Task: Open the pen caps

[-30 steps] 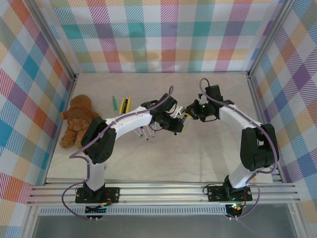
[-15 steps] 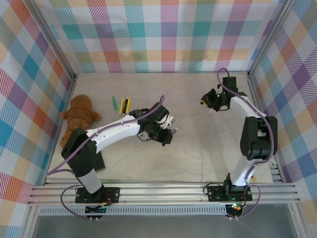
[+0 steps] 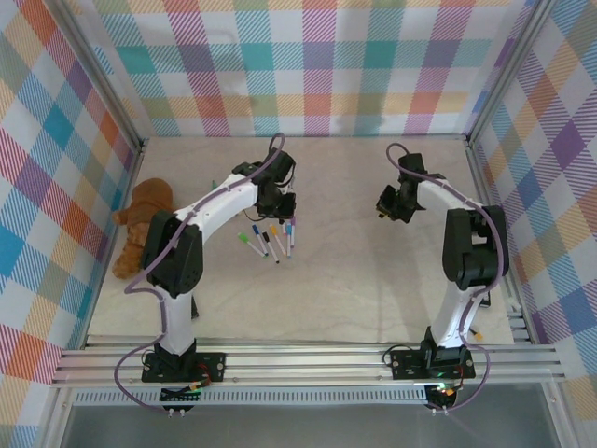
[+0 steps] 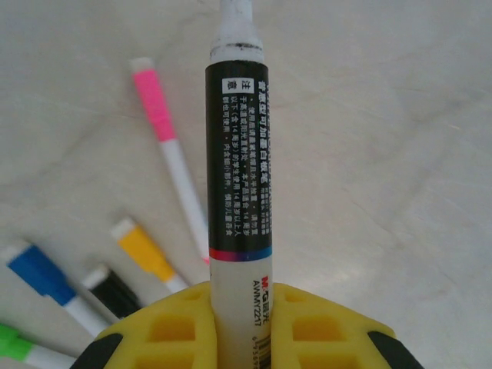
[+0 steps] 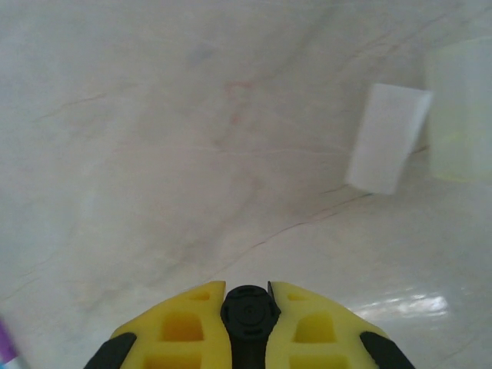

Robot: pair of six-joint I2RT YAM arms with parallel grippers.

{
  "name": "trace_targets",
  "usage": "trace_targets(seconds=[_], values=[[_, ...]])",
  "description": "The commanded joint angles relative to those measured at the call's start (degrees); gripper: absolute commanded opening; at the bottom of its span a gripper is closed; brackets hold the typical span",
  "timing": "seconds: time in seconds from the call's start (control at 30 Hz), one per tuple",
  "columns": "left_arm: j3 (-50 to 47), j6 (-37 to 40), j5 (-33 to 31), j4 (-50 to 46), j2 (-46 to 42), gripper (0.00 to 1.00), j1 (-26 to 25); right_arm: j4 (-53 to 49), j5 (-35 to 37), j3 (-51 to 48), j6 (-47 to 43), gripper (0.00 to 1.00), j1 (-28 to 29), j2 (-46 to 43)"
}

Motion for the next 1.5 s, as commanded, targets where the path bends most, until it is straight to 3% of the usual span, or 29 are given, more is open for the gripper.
trace_targets(seconds=[0.0, 0.53, 1.0, 1.17, 1.47], values=[[4.10, 1.24, -6.03, -4.18, 2.67, 0.00, 1.76, -2.54, 4.39, 1.90, -2.40, 0.00, 0.20, 1.57], [17.81, 2.50, -8.92, -10.27, 15.11, 0.00, 8.77, -6.97, 10.73, 4.77, -3.84, 0.17, 2.21, 4.67], [20.62, 2.96, -13.97, -13.76, 20.49, 0.00, 10.73, -9.04, 12.98, 4.66, -3.86, 0.34, 4.71, 3.99], [21.19, 2.69, -15.16, -14.19, 20.97, 0.17, 10.99, -9.77, 13.47, 4.59, -3.88, 0.35, 6.16, 2.66], [24.35, 2.68, -17.71, -16.11, 21.01, 0.24, 11.07, -11.11, 14.26, 3.67, -4.05, 0.35, 9.63, -2.28]])
